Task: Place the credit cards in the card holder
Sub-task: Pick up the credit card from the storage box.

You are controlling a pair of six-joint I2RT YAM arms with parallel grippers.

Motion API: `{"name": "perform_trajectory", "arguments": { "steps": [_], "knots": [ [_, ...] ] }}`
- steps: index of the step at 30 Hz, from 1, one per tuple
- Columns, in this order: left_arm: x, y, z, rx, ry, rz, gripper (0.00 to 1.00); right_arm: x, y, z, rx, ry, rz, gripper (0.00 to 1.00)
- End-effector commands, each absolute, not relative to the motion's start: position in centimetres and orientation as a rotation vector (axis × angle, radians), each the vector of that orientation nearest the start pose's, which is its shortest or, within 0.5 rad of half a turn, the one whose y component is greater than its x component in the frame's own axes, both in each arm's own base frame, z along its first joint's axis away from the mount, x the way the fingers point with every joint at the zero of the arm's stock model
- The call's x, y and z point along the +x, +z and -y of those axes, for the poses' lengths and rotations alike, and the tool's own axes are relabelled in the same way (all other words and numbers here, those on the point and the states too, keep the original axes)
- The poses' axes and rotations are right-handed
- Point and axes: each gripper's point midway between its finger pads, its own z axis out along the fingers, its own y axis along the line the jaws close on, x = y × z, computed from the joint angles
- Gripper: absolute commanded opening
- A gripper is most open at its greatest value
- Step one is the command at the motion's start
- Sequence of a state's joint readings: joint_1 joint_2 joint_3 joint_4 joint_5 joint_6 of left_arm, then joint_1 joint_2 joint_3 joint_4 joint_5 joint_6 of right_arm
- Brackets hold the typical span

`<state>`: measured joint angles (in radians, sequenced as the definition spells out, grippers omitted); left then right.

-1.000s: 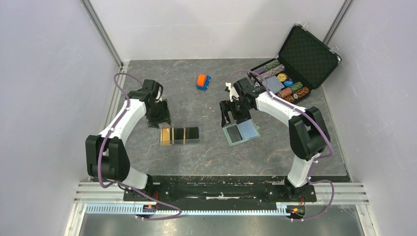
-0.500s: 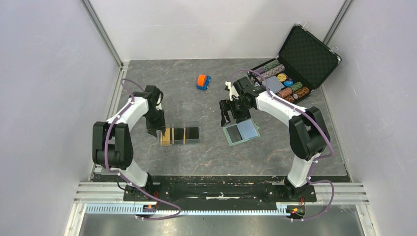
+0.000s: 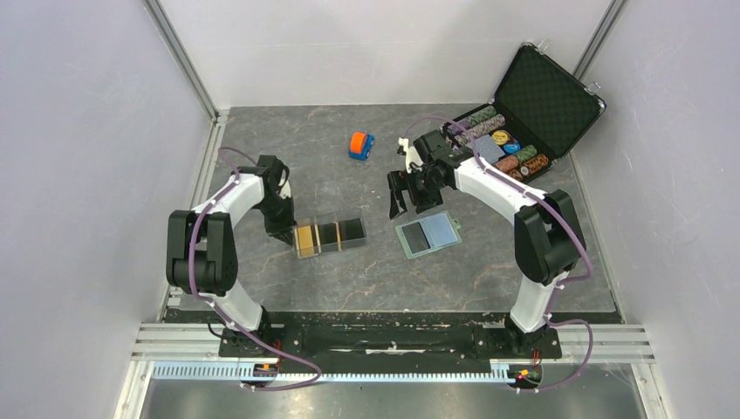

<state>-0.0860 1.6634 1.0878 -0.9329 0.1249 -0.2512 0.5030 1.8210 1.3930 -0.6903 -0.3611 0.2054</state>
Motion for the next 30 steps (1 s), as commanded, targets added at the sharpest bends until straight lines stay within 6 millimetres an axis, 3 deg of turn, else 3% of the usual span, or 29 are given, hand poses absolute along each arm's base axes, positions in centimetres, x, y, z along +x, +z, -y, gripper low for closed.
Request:
{"name": "perform_trajectory", "arguments": {
  "steps": [1,10,17,22,30],
  "knots": [
    [27.2,4.1,8.5,-0.338,-0.443,-3.011,0.02,32.8,11.8,-26.6,-0.541,0.744,-2.639,0.88],
    [29.3,3.9,12.5,-0.357,-0.53,-2.974,0.02,33.1,14.2,-29.8,-0.592,0.839,-2.566,0.87],
    [30.1,4.1,16.1,-0.337,-0.648,-2.941,0.12,32.1,13.3,-33.5,-0.647,0.964,-2.553,0.81],
    [29.6,4.1,15.6,-0.331,-0.614,-2.94,0.21,31.7,11.9,-35.5,-0.676,1.038,-2.561,0.74],
    [28.1,2.9,14.5,-0.3,-0.54,-2.98,0.19,30.9,8.5,-36.8,-0.721,1.058,-2.615,0.62]
  ]
}}
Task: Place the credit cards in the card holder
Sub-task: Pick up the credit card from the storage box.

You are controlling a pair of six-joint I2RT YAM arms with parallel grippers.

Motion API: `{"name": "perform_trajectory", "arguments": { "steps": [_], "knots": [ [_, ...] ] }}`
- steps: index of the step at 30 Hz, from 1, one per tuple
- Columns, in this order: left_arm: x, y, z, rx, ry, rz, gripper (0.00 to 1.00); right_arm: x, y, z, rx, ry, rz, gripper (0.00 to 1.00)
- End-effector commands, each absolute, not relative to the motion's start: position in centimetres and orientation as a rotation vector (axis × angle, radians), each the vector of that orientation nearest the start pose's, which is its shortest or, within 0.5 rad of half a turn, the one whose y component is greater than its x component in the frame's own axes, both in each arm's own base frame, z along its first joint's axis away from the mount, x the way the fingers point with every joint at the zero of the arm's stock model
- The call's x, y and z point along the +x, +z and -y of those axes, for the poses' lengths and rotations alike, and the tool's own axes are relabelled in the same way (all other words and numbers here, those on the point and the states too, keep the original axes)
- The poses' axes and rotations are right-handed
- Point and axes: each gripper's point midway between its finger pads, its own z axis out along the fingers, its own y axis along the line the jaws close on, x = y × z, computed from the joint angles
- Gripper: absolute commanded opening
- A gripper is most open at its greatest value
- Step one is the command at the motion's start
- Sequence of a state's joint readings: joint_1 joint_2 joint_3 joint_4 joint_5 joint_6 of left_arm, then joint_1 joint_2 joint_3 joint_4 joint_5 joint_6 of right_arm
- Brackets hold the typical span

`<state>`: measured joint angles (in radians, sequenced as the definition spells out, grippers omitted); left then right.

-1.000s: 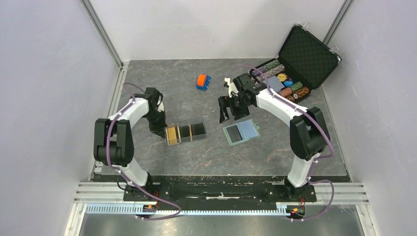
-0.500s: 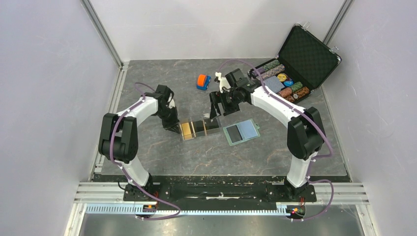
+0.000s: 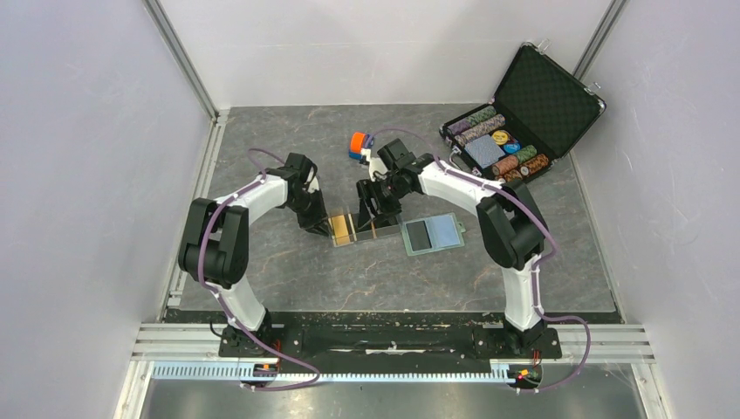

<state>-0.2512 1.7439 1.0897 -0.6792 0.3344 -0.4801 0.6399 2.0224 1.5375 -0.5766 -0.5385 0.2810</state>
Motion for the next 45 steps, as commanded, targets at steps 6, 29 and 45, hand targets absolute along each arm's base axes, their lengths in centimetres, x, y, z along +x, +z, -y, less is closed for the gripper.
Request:
{"name": "perform_trajectory", "arguments": {
  "steps": [6,29,45],
  "knots": [
    [28.3,3.0,14.9,-0.293,-0.573,-2.971,0.12,30.4,6.7,-37.5,-0.73,1.076,-2.639,0.54],
    [28.8,3.3,17.7,-0.283,-0.695,-2.942,0.03,31.0,1.4,-38.9,-0.696,1.027,-2.711,0.35],
    [28.6,3.6,19.3,-0.269,-0.733,-2.933,0.02,30.5,4.3,-40.9,-0.674,1.198,-2.669,0.0]
  ]
}}
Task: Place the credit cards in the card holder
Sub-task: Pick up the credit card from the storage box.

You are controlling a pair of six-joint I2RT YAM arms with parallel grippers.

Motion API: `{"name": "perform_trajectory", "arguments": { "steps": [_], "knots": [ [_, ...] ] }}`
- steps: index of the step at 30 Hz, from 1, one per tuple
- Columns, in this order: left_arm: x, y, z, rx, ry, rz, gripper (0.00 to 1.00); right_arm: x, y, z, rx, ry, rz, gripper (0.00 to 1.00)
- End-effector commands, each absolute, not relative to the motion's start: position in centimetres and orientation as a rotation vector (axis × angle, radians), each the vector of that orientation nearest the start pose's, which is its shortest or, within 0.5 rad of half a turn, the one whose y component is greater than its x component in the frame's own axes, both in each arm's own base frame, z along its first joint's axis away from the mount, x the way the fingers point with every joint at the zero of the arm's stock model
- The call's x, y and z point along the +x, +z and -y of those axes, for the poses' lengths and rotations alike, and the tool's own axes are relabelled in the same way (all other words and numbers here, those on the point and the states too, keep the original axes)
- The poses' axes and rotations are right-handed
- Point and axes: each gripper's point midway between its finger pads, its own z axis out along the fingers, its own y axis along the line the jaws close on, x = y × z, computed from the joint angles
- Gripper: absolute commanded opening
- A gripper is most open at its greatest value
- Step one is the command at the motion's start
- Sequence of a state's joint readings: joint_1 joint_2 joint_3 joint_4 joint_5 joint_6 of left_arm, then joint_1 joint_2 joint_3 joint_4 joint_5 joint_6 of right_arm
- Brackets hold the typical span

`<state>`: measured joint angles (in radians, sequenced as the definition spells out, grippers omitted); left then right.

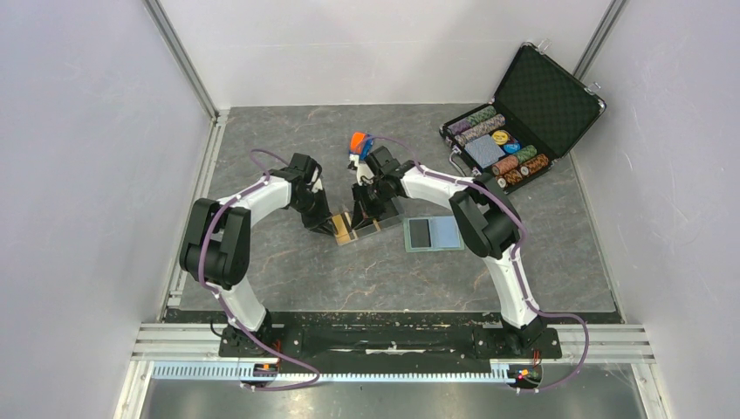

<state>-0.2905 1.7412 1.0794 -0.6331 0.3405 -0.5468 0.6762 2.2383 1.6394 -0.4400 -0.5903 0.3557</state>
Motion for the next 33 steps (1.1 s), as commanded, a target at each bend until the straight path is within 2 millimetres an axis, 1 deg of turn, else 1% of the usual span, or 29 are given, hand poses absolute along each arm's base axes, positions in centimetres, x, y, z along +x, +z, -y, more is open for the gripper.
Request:
{"name": "perform_trajectory", "arguments": {
  "steps": [1,7,12,15,17,18,20,22,25,29,30,32,33],
  "knots": [
    [28.5,3.6,19.3,-0.271,-0.734,-2.933,0.02,30.5,4.8,-40.9,-0.674,1.206,-2.659,0.0],
    [28.5,3.4,19.1,-0.28,-0.712,-2.933,0.02,31.0,7.3,-40.8,-0.664,1.182,-2.607,0.0],
    [28.4,3.3,19.0,-0.279,-0.702,-2.941,0.02,31.1,8.2,-40.6,-0.664,1.154,-2.601,0.0],
    [28.5,3.3,19.1,-0.274,-0.7,-2.943,0.02,31.2,8.3,-40.4,-0.674,1.137,-2.603,0.1],
    [28.5,3.2,19.1,-0.275,-0.7,-2.944,0.02,31.1,8.1,-40.4,-0.684,1.135,-2.606,0.18],
    [28.5,3.3,19.1,-0.273,-0.703,-2.944,0.02,31.0,8.1,-40.5,-0.691,1.139,-2.607,0.21],
    [28.4,3.2,19.1,-0.27,-0.701,-2.946,0.02,30.9,8.0,-40.6,-0.7,1.146,-2.61,0.21],
    [28.4,3.2,19.1,-0.268,-0.7,-2.946,0.02,30.7,8.0,-40.8,-0.712,1.152,-2.61,0.2],
    [28.4,3.2,19.2,-0.265,-0.703,-2.946,0.02,30.5,8.3,-41.1,-0.723,1.176,-2.605,0.14],
    [28.3,3.2,19.2,-0.26,-0.704,-2.948,0.02,30.4,9.1,-41.8,-0.726,1.239,-2.575,0.04],
    [28.3,3.1,19.3,-0.257,-0.704,-2.951,0.02,30.4,9.4,-42.0,-0.723,1.261,-2.565,0.03],
    [28.3,3.1,19.3,-0.259,-0.704,-2.951,0.02,30.1,9.5,-42.2,-0.713,1.289,-2.563,0.03],
    [28.2,3.0,19.3,-0.257,-0.704,-2.954,0.02,30.1,9.3,-42.2,-0.709,1.294,-2.569,0.06]
  ]
}}
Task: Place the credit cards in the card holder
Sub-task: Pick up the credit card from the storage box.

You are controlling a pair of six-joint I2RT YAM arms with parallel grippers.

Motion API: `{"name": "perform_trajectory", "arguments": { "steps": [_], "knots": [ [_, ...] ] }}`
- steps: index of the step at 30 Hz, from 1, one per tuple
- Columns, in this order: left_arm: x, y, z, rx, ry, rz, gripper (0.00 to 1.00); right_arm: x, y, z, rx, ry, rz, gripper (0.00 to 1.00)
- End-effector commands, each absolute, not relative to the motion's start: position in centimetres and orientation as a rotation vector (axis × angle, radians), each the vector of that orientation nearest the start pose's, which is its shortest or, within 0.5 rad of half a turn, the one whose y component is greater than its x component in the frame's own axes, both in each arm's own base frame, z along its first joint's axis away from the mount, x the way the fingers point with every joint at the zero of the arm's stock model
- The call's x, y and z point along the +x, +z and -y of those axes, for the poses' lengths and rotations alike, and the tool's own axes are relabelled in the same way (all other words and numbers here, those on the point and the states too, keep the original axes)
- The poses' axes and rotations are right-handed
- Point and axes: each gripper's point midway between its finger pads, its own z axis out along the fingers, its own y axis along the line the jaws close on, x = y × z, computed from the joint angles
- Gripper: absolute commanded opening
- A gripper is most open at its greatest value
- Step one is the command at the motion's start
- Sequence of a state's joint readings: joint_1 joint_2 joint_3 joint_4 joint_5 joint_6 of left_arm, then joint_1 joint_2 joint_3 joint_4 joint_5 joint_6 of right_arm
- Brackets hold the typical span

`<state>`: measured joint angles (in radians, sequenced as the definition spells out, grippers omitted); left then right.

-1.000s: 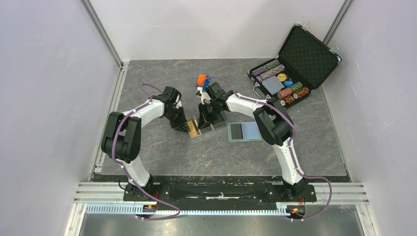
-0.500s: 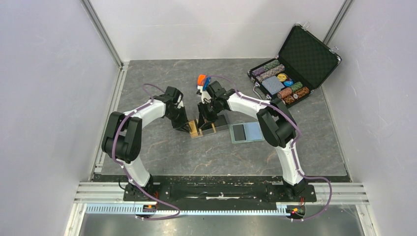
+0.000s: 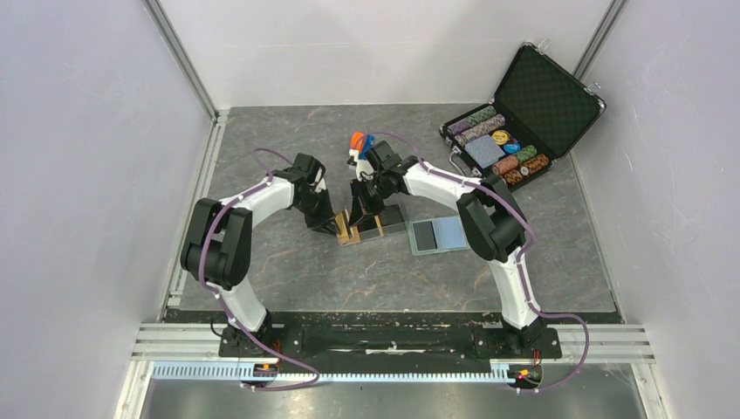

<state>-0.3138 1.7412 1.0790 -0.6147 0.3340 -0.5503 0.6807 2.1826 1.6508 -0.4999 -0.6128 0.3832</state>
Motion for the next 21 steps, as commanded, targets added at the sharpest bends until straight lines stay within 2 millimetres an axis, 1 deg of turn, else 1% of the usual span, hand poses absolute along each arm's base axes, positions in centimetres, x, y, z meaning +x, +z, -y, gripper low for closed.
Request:
{"name": "perform_trajectory", "arguments": {
  "steps": [1,4,8,12,17,19,20,21],
  "knots": [
    [28.2,3.0,19.3,-0.255,-0.703,-2.954,0.02,30.0,9.2,-42.3,-0.712,1.299,-2.572,0.1],
    [28.2,2.9,19.3,-0.251,-0.703,-2.958,0.02,29.7,8.6,-42.3,-0.72,1.3,-2.585,0.2],
    [28.2,2.9,19.3,-0.249,-0.701,-2.959,0.02,29.4,7.8,-42.2,-0.73,1.298,-2.606,0.23],
    [28.2,2.8,19.4,-0.248,-0.704,-2.961,0.02,29.6,6.9,-41.7,-0.744,1.239,-2.629,0.26],
    [28.2,2.7,19.2,-0.247,-0.69,-2.967,0.02,30.2,6.4,-41.2,-0.753,1.148,-2.657,0.37],
    [28.2,2.7,19.2,-0.246,-0.689,-2.967,0.02,30.5,6.6,-41.0,-0.756,1.115,-2.655,0.36],
    [28.2,2.6,19.2,-0.246,-0.689,-2.968,0.02,30.6,6.6,-40.8,-0.756,1.097,-2.659,0.32],
    [28.2,2.6,19.2,-0.246,-0.687,-2.968,0.02,30.6,6.6,-40.7,-0.755,1.086,-2.66,0.26]
  ]
}}
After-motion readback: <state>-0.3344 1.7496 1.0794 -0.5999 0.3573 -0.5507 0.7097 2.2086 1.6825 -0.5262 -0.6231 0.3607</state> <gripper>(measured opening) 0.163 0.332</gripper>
